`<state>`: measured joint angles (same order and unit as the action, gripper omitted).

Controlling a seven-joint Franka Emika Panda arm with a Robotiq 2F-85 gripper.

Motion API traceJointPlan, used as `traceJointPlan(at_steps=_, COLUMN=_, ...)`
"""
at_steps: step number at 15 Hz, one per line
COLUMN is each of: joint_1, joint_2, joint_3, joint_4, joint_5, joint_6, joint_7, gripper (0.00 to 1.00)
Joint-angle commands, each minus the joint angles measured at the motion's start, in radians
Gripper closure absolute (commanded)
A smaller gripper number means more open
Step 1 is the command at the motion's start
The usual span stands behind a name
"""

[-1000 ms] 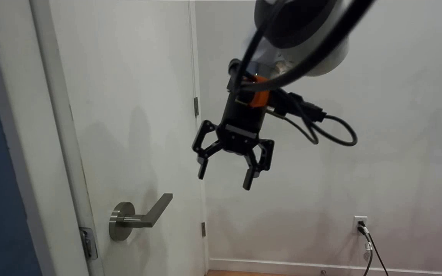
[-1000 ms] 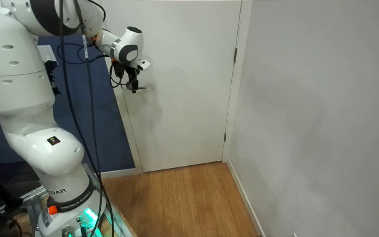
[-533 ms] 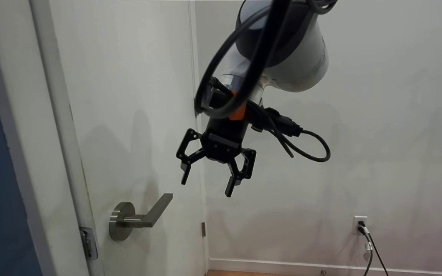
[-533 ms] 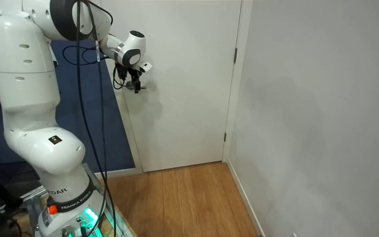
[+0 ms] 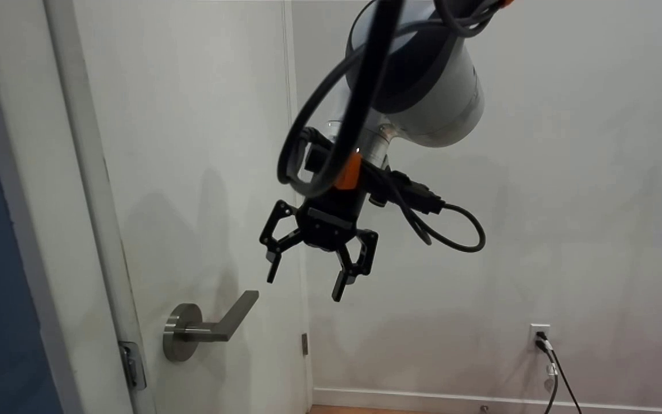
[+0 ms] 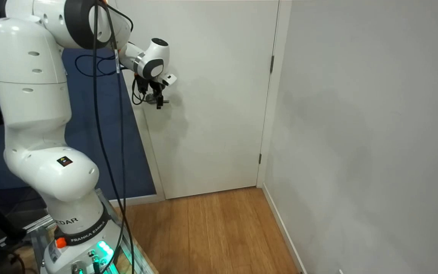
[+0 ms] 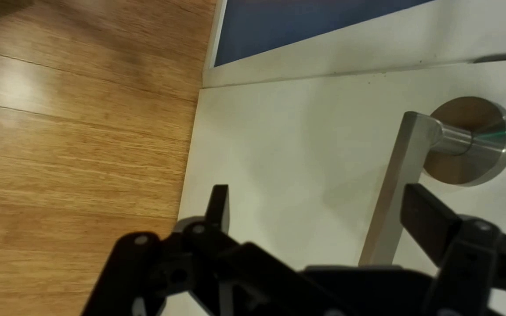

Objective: Open the door.

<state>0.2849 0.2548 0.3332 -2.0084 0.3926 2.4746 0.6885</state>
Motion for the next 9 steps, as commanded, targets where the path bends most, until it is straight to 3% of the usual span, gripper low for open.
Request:
traceJointPlan(at_steps=1, joint_1=0.04, joint_2=0.084, joint_3=-0.02, joint_4=0.067, joint_5=0.033, joint_6=0.077, joint_7=0.041, gripper=0.0)
traceJointPlan(at_steps=9, joint_1=0.077, joint_2=0.226, joint_3=-0.009, joint_4=0.145, joint_5=0.095, joint_6=0.294, joint_7=0.049, gripper=0.0)
